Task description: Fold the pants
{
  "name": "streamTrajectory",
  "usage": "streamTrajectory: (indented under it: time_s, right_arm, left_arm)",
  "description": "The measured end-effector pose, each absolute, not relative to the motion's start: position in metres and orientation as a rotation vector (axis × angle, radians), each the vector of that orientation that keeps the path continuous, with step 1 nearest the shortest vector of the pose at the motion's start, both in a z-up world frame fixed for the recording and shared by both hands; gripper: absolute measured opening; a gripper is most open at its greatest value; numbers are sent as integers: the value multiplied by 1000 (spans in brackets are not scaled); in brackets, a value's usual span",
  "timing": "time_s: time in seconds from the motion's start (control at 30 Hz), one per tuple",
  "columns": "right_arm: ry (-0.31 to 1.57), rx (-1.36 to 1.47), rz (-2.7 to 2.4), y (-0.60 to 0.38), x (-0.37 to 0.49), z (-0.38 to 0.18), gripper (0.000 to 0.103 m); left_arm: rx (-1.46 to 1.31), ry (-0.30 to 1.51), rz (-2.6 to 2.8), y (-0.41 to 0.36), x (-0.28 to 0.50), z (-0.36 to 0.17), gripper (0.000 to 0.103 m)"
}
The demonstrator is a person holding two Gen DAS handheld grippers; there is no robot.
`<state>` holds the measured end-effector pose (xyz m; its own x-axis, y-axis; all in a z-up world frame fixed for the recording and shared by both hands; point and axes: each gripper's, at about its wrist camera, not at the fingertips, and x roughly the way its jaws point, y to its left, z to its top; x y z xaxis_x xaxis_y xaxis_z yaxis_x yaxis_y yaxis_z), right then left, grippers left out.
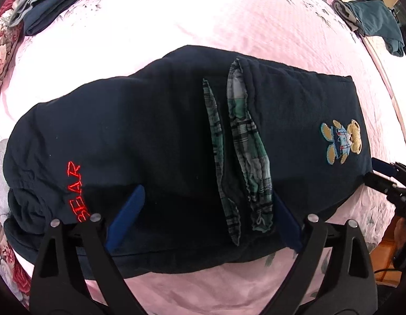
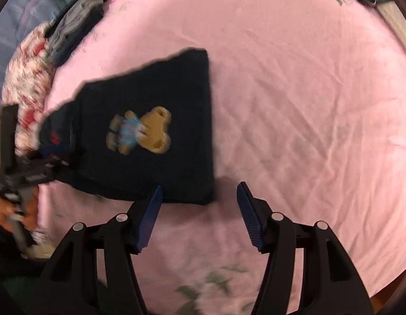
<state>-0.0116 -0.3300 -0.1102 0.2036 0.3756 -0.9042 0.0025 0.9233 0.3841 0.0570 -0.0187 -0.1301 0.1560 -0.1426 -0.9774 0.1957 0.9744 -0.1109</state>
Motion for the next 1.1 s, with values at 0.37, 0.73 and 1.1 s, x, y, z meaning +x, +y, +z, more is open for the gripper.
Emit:
streamTrajectory:
  time_s: [0.37, 0.73, 1.1]
  right_arm:
    - [1121, 613, 342, -317, 63, -102, 74]
    - [1255, 341, 200, -278, 60, -106, 83]
    - [1145, 405, 493, -176, 78, -67, 101]
  left_arm:
    - [-40, 1305, -208, -20, 109, -90, 92]
    - [-11, 1302, -161, -13, 113, -115, 97]
    - [-136, 1093, -181, 112, 77, -41, 97]
